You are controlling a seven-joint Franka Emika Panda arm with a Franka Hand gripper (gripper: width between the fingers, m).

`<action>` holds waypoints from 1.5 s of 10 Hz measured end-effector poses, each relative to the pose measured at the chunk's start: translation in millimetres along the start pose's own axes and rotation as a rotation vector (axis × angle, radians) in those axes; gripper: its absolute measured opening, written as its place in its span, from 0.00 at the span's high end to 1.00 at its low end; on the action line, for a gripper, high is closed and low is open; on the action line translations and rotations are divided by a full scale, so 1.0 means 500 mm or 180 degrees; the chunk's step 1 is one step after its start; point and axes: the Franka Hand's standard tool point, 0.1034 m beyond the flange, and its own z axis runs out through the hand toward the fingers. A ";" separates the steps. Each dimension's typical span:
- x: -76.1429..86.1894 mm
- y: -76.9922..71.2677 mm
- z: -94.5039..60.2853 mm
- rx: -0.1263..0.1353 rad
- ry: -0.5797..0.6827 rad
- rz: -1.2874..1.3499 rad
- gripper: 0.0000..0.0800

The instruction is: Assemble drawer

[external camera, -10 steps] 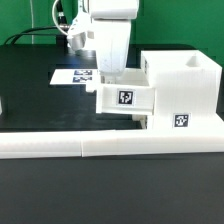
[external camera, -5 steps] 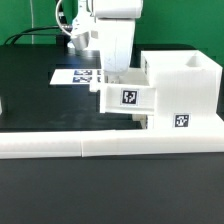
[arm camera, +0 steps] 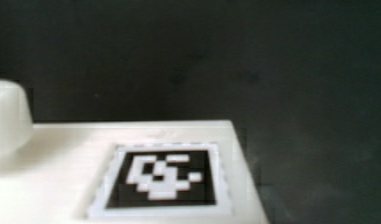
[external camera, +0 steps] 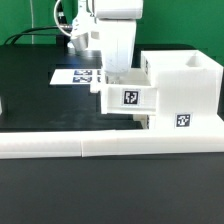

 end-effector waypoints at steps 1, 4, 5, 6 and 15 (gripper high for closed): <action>0.000 0.001 0.001 -0.0003 0.0002 -0.0001 0.95; 0.002 0.005 0.012 0.0029 -0.0001 -0.0065 0.95; -0.001 0.005 0.011 0.0026 -0.0001 -0.0049 0.95; -0.001 0.005 0.011 0.0026 -0.0001 -0.0048 0.95; 0.023 0.009 0.006 0.0017 -0.0088 -0.0196 0.95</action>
Offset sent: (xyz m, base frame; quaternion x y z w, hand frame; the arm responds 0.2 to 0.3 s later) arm 0.0141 0.0160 -0.0088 0.0065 -0.0301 -0.0483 0.9984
